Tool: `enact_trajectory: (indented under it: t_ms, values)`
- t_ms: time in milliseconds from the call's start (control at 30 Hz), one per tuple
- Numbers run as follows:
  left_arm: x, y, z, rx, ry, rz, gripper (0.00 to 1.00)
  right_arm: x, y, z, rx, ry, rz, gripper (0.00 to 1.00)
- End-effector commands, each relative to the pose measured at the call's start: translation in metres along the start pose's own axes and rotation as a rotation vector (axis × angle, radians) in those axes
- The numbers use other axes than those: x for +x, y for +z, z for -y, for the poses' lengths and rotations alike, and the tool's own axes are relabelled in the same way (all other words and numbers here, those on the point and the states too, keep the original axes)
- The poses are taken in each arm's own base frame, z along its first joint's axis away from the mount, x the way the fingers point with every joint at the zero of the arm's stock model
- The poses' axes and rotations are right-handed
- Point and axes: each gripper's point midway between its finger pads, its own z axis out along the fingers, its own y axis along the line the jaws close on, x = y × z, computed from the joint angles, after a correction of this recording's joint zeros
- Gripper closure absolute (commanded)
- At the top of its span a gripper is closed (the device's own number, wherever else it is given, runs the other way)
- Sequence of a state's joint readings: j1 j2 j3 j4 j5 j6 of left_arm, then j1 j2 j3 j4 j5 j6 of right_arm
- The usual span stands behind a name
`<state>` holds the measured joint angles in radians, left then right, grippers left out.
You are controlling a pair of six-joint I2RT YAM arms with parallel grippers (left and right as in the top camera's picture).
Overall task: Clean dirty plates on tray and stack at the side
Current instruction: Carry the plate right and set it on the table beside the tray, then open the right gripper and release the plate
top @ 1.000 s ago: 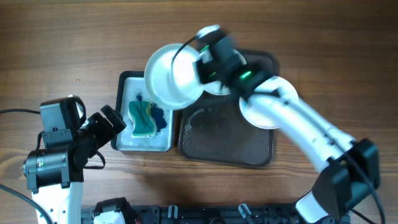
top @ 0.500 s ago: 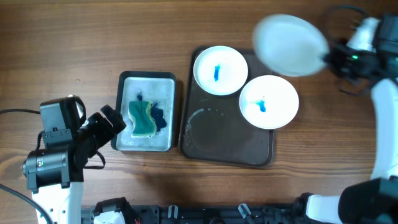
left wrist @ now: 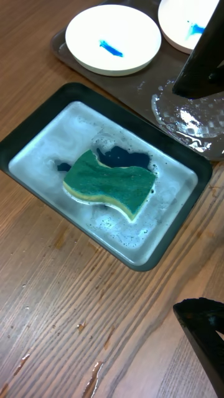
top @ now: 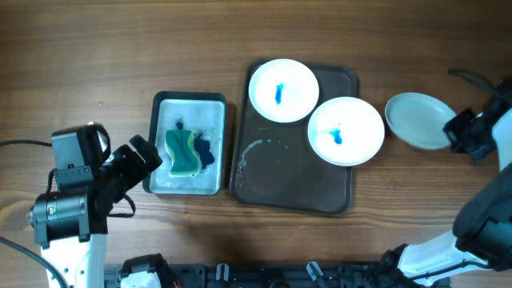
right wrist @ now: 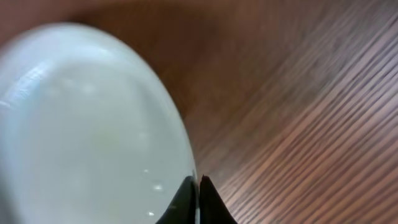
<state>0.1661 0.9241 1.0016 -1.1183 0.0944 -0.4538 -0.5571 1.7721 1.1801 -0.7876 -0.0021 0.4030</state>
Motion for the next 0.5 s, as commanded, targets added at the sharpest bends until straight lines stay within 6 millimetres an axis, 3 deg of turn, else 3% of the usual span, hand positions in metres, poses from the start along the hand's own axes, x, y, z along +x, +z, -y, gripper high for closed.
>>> enact_trajectory:
  t_ms: [0,133,267,300,367,467]
  values:
    - [-0.008,-0.006,-0.001,-0.005,-0.003,0.034,0.0,0.025,0.02,0.013,0.05,-0.019,-0.058,0.96]
    - [-0.008,-0.006,-0.001,-0.005,-0.003,0.034,0.0,0.048,0.026,0.01,0.067,-0.056,-0.109,0.96]
    - [-0.008,-0.006,-0.001,-0.005,-0.003,0.034,0.0,0.056,0.017,-0.008,0.058,-0.154,-0.096,0.96]
    - [-0.008,-0.006,-0.001,-0.005,-0.003,0.034,0.0,0.058,0.013,-0.015,0.056,-0.178,-0.081,0.92]
    - [-0.008,-0.006,-0.001,-0.005,-0.003,0.034,0.0,0.058,0.004,-0.025,0.057,-0.219,-0.042,0.75]
    - [-0.008,-0.006,-0.001,-0.005,-0.003,0.034,0.0,0.052,-0.019,-0.035,0.058,-0.248,0.049,0.62]
